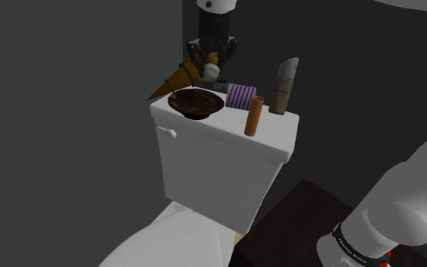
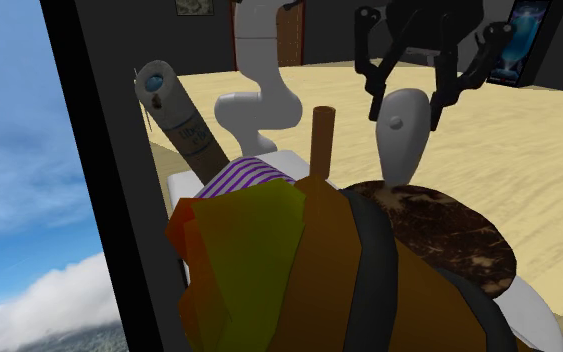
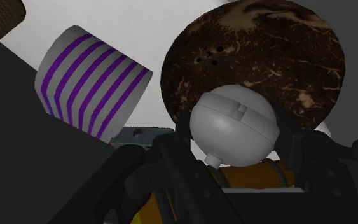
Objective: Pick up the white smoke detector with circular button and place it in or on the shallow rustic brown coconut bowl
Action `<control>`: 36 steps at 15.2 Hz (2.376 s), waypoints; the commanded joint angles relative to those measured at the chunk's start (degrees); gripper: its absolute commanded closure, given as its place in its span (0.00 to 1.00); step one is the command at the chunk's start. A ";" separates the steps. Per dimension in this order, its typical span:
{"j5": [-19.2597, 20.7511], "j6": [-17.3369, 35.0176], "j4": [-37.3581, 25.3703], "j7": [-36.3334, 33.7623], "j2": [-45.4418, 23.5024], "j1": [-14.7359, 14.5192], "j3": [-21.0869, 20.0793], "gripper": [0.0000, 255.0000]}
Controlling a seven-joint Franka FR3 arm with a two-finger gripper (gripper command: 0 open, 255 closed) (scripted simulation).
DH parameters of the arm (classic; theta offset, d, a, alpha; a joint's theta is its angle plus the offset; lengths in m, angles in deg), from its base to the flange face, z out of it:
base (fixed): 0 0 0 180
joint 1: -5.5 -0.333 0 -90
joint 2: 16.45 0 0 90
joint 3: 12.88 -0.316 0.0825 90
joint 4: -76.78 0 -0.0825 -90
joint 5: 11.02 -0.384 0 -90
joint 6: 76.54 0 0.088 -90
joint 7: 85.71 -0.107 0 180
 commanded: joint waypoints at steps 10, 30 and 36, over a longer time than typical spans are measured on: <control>3.00 4.41 -0.75 -3.85 -6.36 -1.14 -1.56 1.00; 2.89 9.75 5.29 -4.63 -5.63 -0.90 -1.37 0.00; 2.79 2.46 -2.02 -4.40 -5.79 -1.63 -2.04 0.00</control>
